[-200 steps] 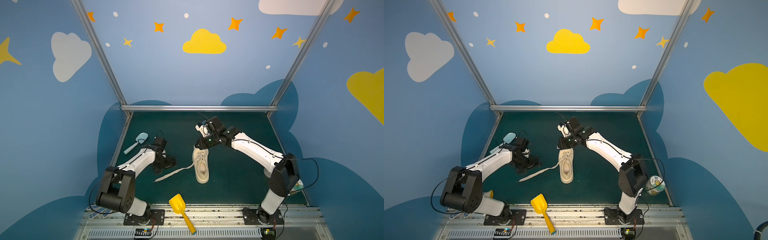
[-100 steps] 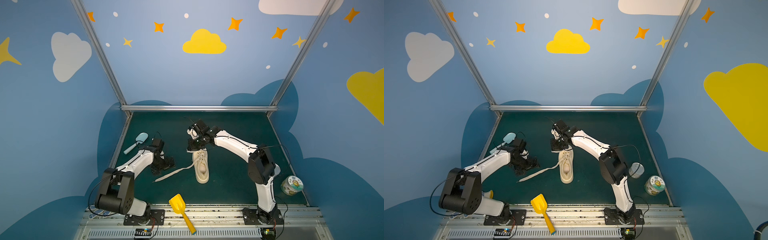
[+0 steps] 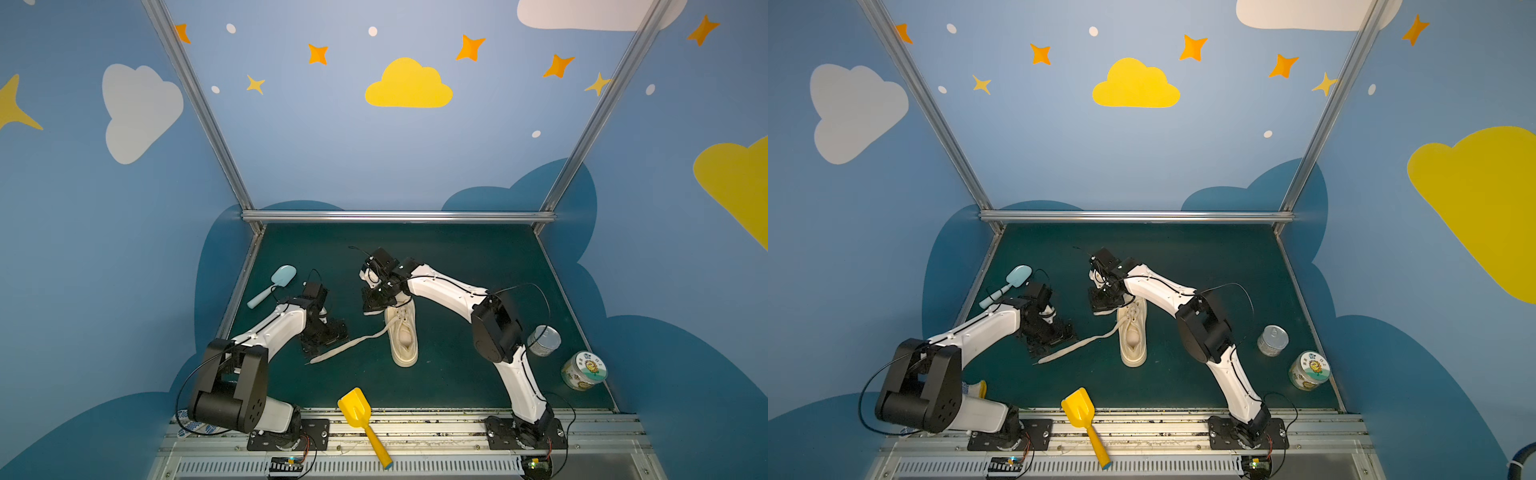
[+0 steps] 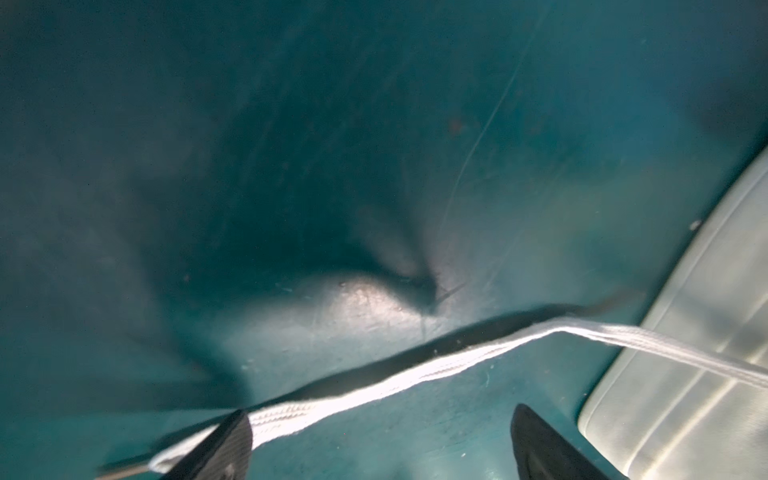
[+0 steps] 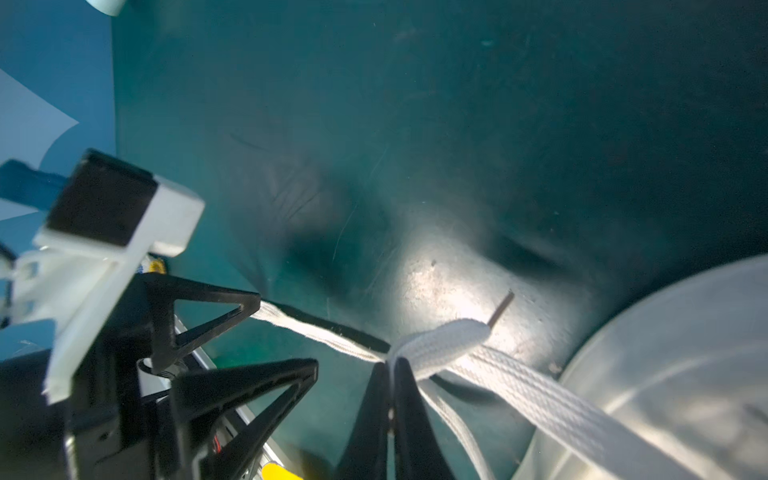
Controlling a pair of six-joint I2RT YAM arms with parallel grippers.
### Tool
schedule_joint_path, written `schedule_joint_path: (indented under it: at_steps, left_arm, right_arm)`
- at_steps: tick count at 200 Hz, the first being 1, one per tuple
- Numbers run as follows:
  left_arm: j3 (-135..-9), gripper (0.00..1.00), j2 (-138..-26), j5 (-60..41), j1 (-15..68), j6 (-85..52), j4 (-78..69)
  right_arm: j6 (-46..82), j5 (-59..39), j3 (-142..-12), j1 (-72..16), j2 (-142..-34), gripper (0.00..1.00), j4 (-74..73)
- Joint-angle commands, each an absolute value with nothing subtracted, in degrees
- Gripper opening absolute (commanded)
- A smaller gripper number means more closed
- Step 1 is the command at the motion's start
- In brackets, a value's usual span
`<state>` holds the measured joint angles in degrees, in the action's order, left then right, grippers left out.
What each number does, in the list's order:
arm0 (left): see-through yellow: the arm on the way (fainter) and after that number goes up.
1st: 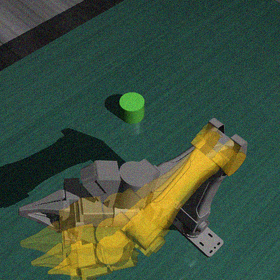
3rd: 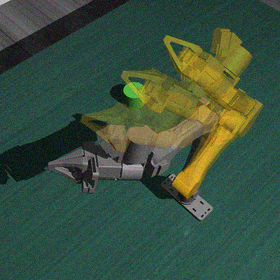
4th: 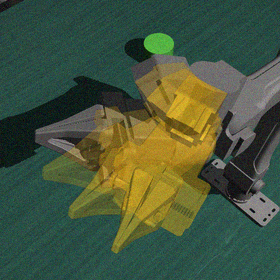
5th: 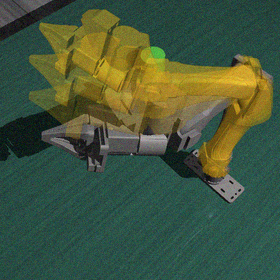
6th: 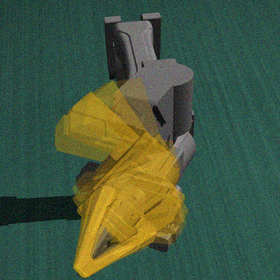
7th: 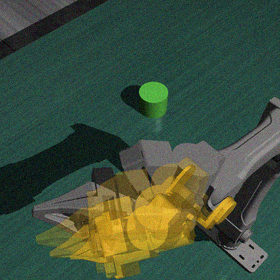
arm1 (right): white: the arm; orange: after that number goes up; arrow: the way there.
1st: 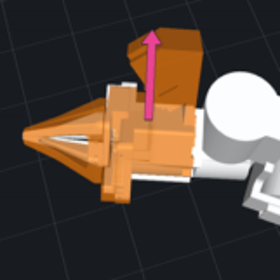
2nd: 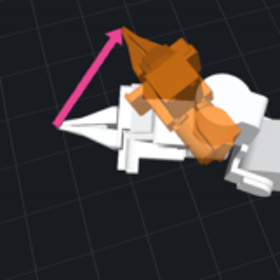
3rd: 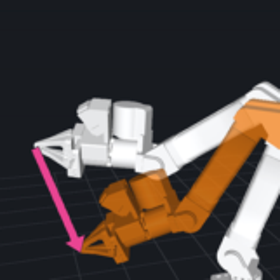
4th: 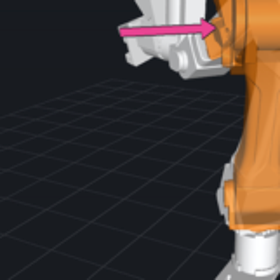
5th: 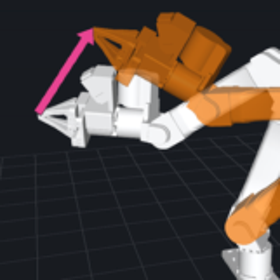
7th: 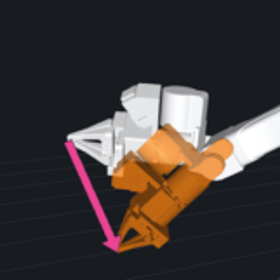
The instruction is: Tie the shoes
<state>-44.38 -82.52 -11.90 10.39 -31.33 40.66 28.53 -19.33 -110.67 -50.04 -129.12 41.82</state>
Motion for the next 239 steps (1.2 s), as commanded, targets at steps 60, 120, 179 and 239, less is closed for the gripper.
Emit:
schedule_joint_path:
  at_steps: [60,120,179,239]
  left_arm:
    - [-44.18,0.96,-80.77,-9.77,11.33,-31.79,42.61]
    - [-45.41,0.96,-81.83,-8.24,14.31,-33.08,44.21]
    - [-41.74,0.97,-78.64,-11.16,14.78,-36.07,41.3]
    - [-40.68,0.98,-77.54,-12.93,13.85,-36.21,40.92]
  right_arm:
    - [29.33,-19.99,-114.44,-50.11,-129.45,0.5,44.6]
    - [22.58,-16.78,-115.13,-50.19,-125.39,0.65,44.87]
    - [16.32,-7.3,-120.63,-49.89,-128.01,0.67,50.6]
    - [14.51,-7.88,-132.9,-51.24,-134.76,0.69,64.87]
